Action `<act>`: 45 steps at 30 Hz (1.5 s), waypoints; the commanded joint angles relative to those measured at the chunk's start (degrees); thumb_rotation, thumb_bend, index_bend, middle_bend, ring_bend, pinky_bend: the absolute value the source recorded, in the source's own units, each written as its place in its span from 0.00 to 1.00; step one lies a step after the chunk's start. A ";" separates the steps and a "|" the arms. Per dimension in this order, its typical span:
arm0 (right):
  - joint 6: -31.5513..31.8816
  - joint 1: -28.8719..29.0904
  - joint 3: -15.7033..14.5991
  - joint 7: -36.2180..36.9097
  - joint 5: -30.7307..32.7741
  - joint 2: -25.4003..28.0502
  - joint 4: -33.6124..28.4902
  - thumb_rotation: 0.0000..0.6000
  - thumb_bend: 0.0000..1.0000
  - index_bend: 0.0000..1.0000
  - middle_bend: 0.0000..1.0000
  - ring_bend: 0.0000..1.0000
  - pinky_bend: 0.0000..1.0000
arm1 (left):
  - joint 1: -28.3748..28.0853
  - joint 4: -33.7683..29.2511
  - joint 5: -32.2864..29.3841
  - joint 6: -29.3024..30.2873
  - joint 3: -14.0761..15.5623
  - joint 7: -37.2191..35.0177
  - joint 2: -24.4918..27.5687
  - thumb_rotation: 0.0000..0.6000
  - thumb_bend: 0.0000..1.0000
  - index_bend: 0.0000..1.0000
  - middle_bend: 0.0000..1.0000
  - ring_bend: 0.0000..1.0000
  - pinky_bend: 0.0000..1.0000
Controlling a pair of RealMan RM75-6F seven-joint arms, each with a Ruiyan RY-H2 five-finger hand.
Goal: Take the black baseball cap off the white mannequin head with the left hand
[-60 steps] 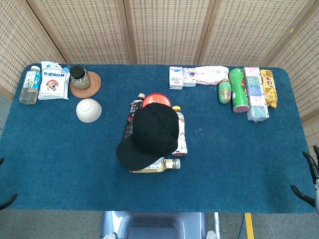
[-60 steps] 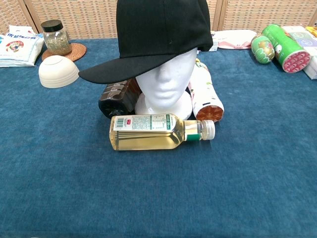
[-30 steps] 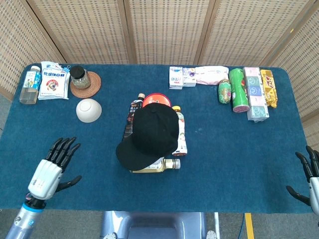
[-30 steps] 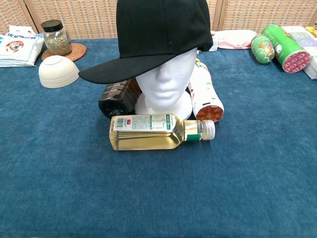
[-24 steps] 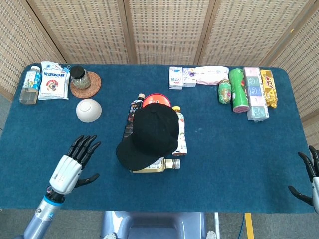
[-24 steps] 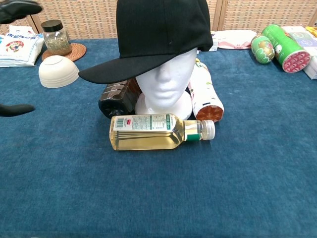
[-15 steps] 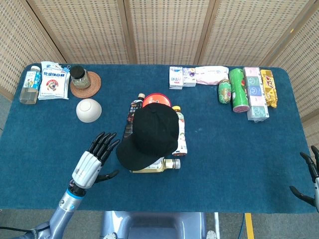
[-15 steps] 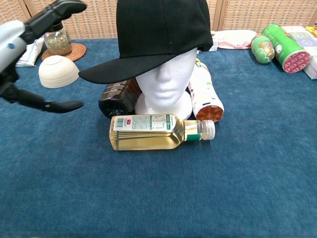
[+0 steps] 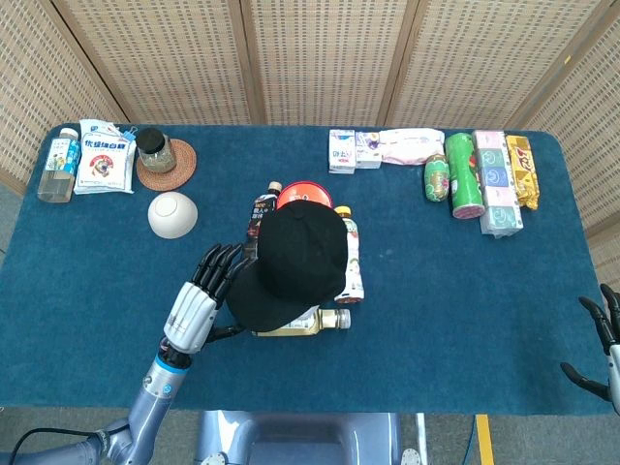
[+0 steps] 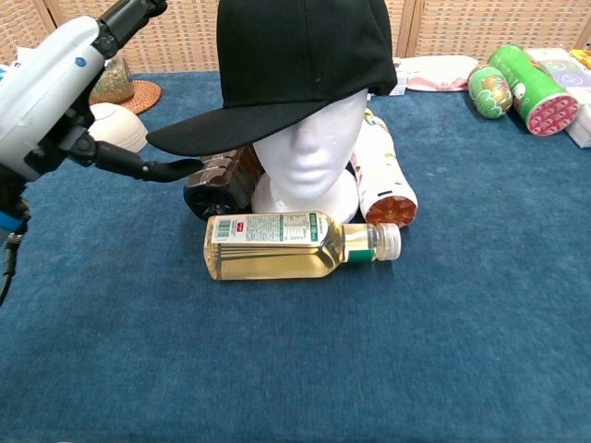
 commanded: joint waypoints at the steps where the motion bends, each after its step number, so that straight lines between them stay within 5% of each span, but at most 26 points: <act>1: 0.00 0.00 -0.02 0.02 0.00 0.04 -0.08 1.00 0.00 0.14 0.00 0.00 0.00 | -1.12 0.94 -0.95 -0.42 -0.94 0.28 -1.13 1.00 0.06 0.00 0.00 0.00 0.00; 7: -0.12 0.01 0.03 0.02 0.25 0.07 -0.12 1.00 0.00 0.15 0.00 0.00 0.00 | -2.62 2.30 -2.58 -0.49 -2.06 -0.03 -2.91 1.00 0.08 0.00 0.00 0.00 0.00; 14: -0.42 0.08 -0.18 0.19 0.13 0.24 -0.31 1.00 0.00 0.15 0.01 0.00 0.00 | -3.79 4.87 -2.36 1.47 -2.05 -0.68 -4.64 1.00 0.25 0.07 0.02 0.00 0.07; 24: -0.65 0.10 -0.64 0.78 -0.40 0.61 -0.52 1.00 0.00 0.15 0.01 0.00 0.00 | -3.11 6.95 -1.97 5.80 -0.77 -2.75 -4.87 1.00 0.30 0.37 0.28 0.17 0.21; 34: -0.61 0.05 -0.95 0.93 -0.82 0.80 -0.78 1.00 0.00 0.16 0.01 0.00 0.00 | -2.51 9.48 -1.63 11.91 -1.91 -4.08 -6.06 1.00 0.36 0.74 0.64 0.49 0.64; 45: -0.90 0.15 -0.99 1.16 -0.66 0.94 -0.81 1.00 0.00 0.16 0.01 0.00 0.00 | -4.57 8.90 -0.81 14.95 -4.34 -2.34 -6.31 1.00 0.40 0.82 0.71 0.55 0.71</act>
